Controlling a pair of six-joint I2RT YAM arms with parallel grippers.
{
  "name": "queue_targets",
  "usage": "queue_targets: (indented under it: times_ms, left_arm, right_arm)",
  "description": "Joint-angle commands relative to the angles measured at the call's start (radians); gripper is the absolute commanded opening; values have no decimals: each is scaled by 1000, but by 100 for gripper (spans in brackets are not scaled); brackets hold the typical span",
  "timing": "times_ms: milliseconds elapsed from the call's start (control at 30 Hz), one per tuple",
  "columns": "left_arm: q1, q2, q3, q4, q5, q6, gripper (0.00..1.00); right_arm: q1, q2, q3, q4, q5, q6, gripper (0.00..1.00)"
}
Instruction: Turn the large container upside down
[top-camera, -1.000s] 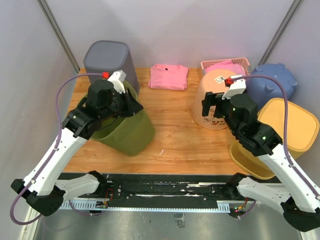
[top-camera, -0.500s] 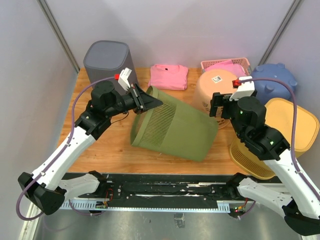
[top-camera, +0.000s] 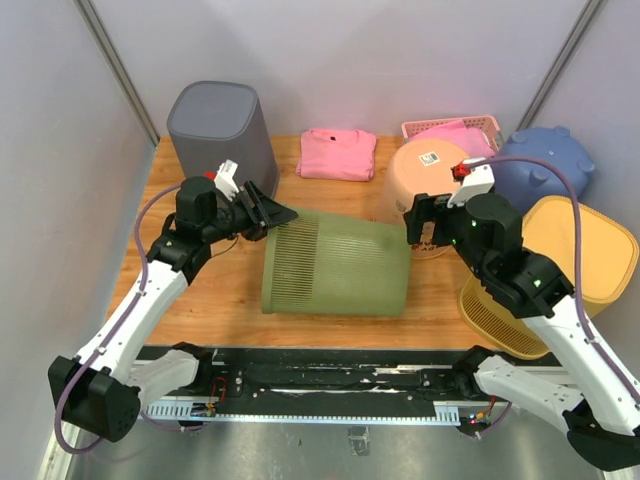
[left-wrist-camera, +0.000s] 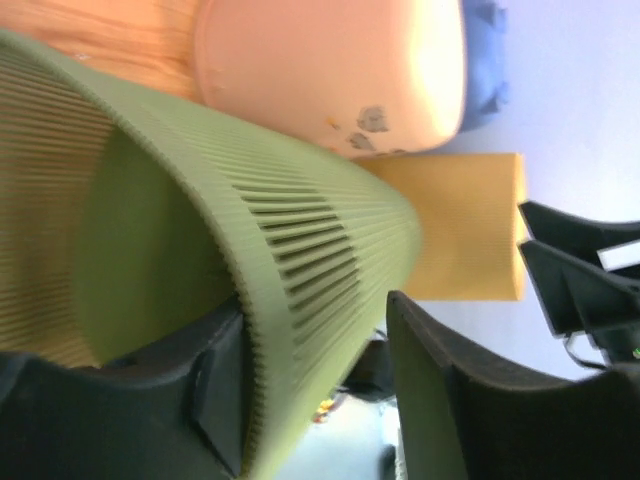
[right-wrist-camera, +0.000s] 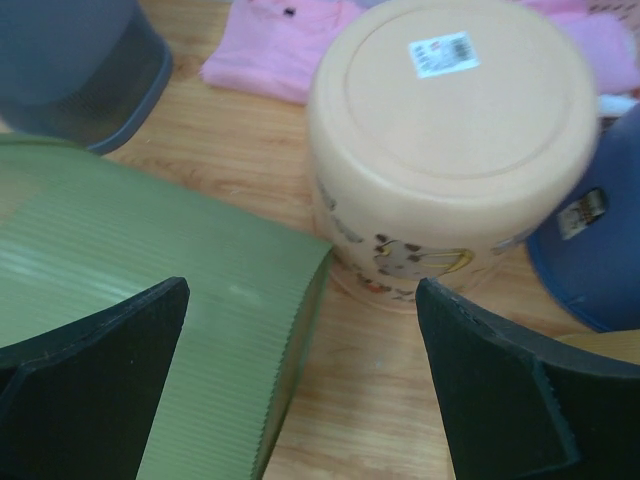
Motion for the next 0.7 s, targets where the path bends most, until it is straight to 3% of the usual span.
queue_targets:
  times_ms: [0, 100, 367, 667]
  left_arm:
    - [33, 47, 33, -83, -44, 186, 66]
    - [35, 109, 115, -163, -122, 307, 80]
    - [33, 161, 302, -265, -285, 552, 99]
    - [33, 184, 406, -321, -434, 656, 99]
  right_arm:
    - [-36, 28, -44, -38, -253, 118, 99]
    - [-60, 46, -83, -19, -388, 191, 99]
    - [-192, 23, -223, 99, -630, 396, 99]
    - [-247, 43, -256, 122, -600, 471, 100]
